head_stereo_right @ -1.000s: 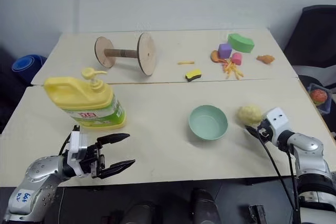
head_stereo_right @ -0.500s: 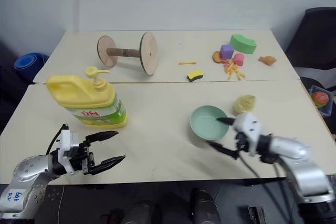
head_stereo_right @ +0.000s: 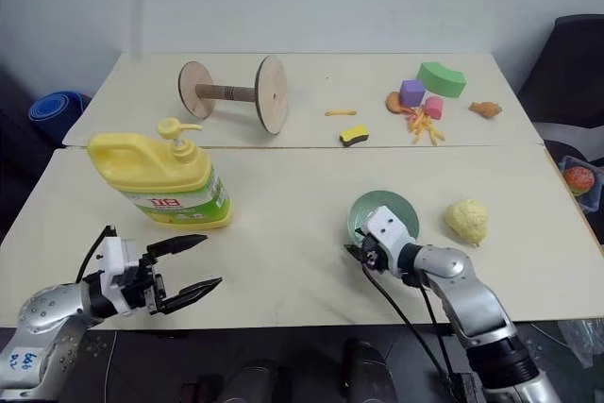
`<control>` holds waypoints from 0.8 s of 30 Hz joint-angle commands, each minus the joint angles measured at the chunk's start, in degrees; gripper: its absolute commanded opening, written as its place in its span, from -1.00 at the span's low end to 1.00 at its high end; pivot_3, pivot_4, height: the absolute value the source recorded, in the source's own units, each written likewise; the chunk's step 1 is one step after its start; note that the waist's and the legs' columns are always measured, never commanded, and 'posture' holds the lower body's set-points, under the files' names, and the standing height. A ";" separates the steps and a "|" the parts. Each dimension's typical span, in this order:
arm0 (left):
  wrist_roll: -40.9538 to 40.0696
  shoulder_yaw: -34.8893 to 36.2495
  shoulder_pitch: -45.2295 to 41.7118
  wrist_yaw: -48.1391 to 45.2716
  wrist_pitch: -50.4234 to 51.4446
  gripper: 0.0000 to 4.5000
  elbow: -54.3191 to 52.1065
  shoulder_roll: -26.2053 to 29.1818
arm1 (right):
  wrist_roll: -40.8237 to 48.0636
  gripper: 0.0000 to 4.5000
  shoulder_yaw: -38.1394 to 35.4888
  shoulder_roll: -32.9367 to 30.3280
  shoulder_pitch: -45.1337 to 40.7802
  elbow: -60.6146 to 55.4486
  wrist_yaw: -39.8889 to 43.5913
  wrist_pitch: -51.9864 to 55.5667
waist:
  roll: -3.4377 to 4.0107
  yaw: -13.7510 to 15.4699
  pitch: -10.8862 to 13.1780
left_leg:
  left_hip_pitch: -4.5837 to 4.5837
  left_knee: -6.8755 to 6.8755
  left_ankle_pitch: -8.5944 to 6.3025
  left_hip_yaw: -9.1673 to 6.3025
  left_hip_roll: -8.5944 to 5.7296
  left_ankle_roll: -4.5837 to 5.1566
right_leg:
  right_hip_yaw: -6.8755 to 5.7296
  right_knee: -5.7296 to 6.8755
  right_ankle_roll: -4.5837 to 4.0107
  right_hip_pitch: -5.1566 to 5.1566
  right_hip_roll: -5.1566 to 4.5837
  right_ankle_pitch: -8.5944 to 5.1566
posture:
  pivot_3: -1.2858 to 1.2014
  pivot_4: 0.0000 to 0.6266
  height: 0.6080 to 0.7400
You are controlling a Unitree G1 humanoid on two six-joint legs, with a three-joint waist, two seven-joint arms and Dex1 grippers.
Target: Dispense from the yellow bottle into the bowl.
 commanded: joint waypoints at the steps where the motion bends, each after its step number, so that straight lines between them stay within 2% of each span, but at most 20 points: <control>1: -1.14 2.78 1.67 2.34 -0.46 1.00 -3.26 -0.92 | -1.20 -0.64 0.53 0.24 -2.58 -0.12 1.31 -3.08 | -0.04 -0.25 -0.03 | 0.00 0.00 0.00 0.00 0.00 0.00 | 0.00 0.00 0.00 0.00 0.00 0.00 | 0.03 -0.52 1.00; 4: -5.77 6.87 3.06 6.86 2.52 1.00 -6.53 -2.87 | -1.24 -0.99 1.15 -0.72 -5.41 -1.68 4.36 -5.18 | -0.07 -0.78 -0.01 | -0.01 0.00 0.00 -0.01 0.02 0.00 | 0.00 0.01 0.00 -0.01 0.01 0.00 | 0.03 -0.52 1.00; 6: -10.17 9.72 4.31 9.47 5.65 1.00 -9.49 -3.67 | -1.53 -0.99 1.70 -1.69 -7.43 -2.13 6.99 -7.04 | -0.07 -0.80 -0.01 | -0.05 0.00 0.00 -0.04 0.05 0.00 | -0.03 0.07 0.00 -0.02 0.02 0.00 | 0.03 -0.52 1.00; 9: -21.35 14.87 6.95 13.34 12.40 1.00 -15.71 -3.16 | -1.75 -0.99 3.20 -3.10 -12.23 -2.29 11.97 -9.80 | -0.07 -0.96 0.01 | -0.06 0.00 0.00 -0.03 0.04 -0.01 | -0.02 0.10 0.02 -0.03 0.02 0.01 | 0.03 -0.52 1.00; 13: -35.55 21.36 5.31 20.09 17.99 1.00 -21.28 -0.70 | 0.01 -0.99 4.63 -1.84 -20.05 -0.24 17.50 -9.93 | -0.16 -0.85 0.06 | -0.03 0.02 0.02 -0.07 0.04 -0.03 | -0.01 -0.02 0.02 -0.02 0.01 0.01 | 0.03 -0.52 1.00; 16: -40.74 24.40 0.63 24.52 19.88 0.71 -21.84 2.86 | 0.13 -1.00 6.21 -0.61 -25.11 1.82 21.02 -10.41 | -0.16 -0.62 0.06 | -0.03 0.03 0.07 -0.21 0.02 -0.13 | -0.10 0.03 -0.03 0.00 0.02 -0.02 | 0.03 -0.52 1.00; 17: -42.04 25.19 -3.32 26.54 20.07 0.59 -20.58 4.77 | 0.21 -1.00 7.20 0.49 -28.45 3.12 22.68 -9.97 | -0.16 -0.61 0.06 | -0.04 0.03 0.08 -0.26 -0.01 -0.15 | -0.15 0.04 -0.05 0.01 0.01 -0.03 | 0.03 -0.52 1.00; 20: -34.98 21.13 -18.26 27.89 20.63 0.16 -11.43 12.56 | 0.09 -1.00 10.52 6.38 -41.95 10.12 26.43 -5.29 | -0.28 -0.96 0.20 | -0.08 0.11 0.18 -0.32 -0.10 -0.19 | -0.24 0.15 -0.06 0.02 0.04 -0.01 | 0.03 -0.52 1.00; 24: -28.42 14.95 -26.81 26.04 21.68 -0.43 -3.83 14.84 | -1.01 -1.00 12.68 10.77 -49.20 15.72 27.65 -1.80 | -0.06 -1.80 0.06 | -0.06 -0.17 0.39 -0.25 -0.10 -0.30 | -0.43 0.52 -0.24 -0.14 0.33 0.08 | 0.03 -0.52 1.00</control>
